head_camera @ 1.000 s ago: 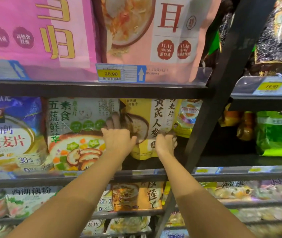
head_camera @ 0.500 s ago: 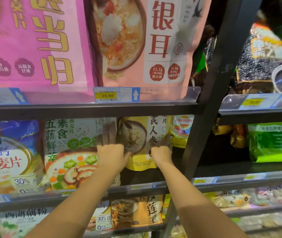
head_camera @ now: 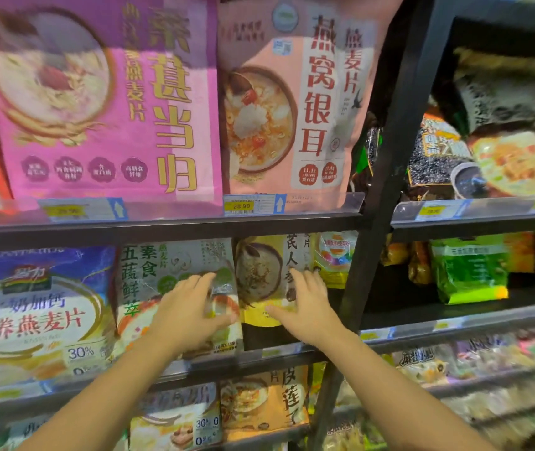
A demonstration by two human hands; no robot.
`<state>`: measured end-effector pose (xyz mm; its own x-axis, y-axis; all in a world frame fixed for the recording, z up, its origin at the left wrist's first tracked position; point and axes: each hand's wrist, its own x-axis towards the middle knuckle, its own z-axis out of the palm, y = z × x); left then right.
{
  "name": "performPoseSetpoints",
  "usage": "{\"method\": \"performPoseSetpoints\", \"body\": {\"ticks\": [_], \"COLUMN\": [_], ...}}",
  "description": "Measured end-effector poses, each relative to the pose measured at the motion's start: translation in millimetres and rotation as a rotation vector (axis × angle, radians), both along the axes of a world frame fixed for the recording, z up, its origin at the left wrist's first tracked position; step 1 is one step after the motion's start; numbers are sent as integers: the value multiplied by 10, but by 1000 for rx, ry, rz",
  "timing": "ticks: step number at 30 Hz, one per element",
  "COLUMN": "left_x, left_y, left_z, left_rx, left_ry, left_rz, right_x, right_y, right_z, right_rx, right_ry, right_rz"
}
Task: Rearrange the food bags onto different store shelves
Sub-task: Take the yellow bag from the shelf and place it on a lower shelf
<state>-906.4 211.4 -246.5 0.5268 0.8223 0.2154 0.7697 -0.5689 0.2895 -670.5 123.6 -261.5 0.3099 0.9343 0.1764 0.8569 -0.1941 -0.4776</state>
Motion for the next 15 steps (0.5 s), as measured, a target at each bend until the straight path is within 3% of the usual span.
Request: {"method": "performPoseSetpoints", "body": {"ticks": [8, 15], "left_x": [-297, -414], "left_y": [-434, -1221], "left_z": [384, 762], "left_rx": [19, 12], "left_ry": [92, 216], "left_rz": [-60, -15], "right_x": [-204, -254], "right_y": [-763, -1427], "right_z": [324, 653], "right_rx": [-56, -91], "right_ry": [56, -81], "right_rz": [49, 68]}}
